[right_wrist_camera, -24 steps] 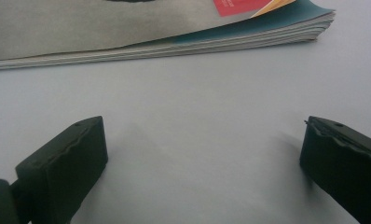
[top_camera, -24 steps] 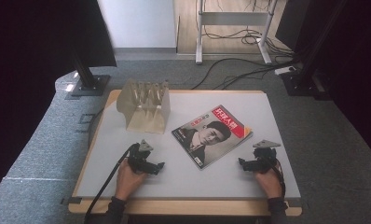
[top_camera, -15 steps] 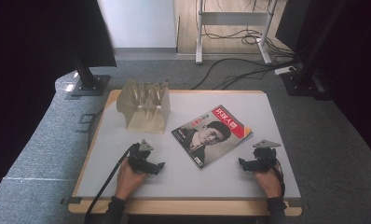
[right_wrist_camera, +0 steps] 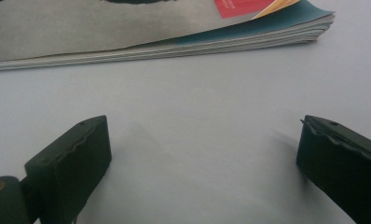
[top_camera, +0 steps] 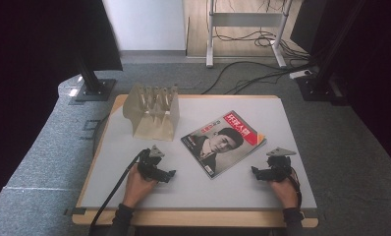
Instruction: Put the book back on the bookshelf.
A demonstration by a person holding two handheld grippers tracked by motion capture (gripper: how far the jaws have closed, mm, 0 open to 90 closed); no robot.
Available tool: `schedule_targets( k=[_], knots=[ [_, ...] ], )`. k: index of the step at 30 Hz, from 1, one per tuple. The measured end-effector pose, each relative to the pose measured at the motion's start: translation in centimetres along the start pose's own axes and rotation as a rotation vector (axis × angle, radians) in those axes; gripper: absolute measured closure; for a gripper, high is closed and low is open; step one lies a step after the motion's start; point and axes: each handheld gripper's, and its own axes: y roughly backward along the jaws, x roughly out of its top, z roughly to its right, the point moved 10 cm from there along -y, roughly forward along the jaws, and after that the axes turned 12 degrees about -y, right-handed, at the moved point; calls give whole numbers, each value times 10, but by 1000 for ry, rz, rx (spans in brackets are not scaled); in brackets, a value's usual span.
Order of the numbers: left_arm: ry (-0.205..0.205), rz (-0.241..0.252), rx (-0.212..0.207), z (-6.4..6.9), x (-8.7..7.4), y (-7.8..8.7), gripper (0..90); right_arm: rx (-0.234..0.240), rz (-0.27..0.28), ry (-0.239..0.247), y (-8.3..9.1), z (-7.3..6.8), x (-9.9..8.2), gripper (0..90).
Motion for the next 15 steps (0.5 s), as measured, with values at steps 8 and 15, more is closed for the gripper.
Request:
schedule_targets(
  k=[8, 15],
  knots=[
    [-56, 18, -20, -2, 33, 0, 0, 62, -11, 14, 4, -15, 8, 0],
    [-90, 34, -67, 1, 67, -12, 0, 99, 13, 47, 9, -29, 25, 0]
  ],
)
